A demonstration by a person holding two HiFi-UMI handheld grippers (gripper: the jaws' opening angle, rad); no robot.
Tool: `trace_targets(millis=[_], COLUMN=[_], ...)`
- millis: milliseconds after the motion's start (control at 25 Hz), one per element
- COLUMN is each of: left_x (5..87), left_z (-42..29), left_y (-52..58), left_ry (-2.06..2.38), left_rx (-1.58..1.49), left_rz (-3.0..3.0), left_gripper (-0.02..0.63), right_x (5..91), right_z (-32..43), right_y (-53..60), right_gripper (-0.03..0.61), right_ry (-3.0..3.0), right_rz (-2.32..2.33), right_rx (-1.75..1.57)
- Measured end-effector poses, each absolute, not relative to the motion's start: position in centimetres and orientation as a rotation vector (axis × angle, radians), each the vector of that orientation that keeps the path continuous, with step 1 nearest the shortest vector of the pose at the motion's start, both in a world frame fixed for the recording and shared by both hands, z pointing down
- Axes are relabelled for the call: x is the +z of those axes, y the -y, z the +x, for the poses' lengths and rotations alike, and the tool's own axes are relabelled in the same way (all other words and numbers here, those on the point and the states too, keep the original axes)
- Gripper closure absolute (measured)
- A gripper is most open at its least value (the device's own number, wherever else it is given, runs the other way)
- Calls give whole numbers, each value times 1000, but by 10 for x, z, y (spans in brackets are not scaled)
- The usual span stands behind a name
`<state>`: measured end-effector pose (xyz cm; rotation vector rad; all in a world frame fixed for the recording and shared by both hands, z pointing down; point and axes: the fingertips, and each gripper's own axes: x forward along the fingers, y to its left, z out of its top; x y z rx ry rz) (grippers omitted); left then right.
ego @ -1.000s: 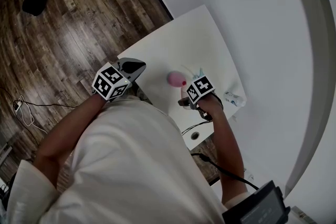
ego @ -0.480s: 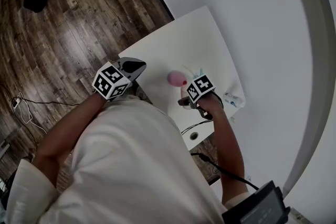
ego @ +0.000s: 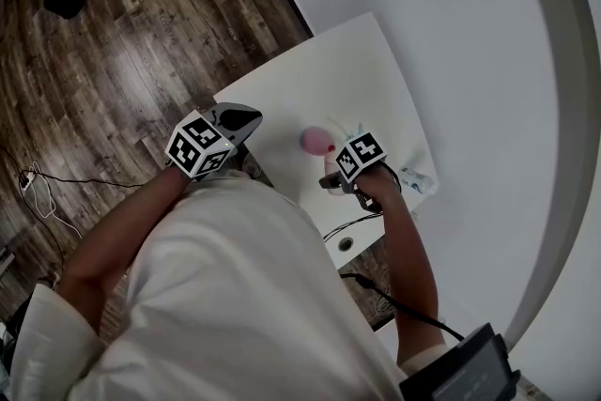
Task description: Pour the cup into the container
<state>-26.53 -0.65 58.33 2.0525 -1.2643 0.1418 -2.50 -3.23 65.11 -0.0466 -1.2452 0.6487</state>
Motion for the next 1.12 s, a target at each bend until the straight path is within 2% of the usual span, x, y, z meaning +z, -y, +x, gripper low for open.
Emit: trace_targets(millis=[1120], left_x=[586], left_z=[-264], left_y=[5], left_ry=[1264], left_rx=[118], left_rz=[2052], left_gripper=[604], right_x=[642], right_z=[-22], right_y=[35], right_gripper=[199], right_ry=[1197], right_rz=[-76], right_rx=[638])
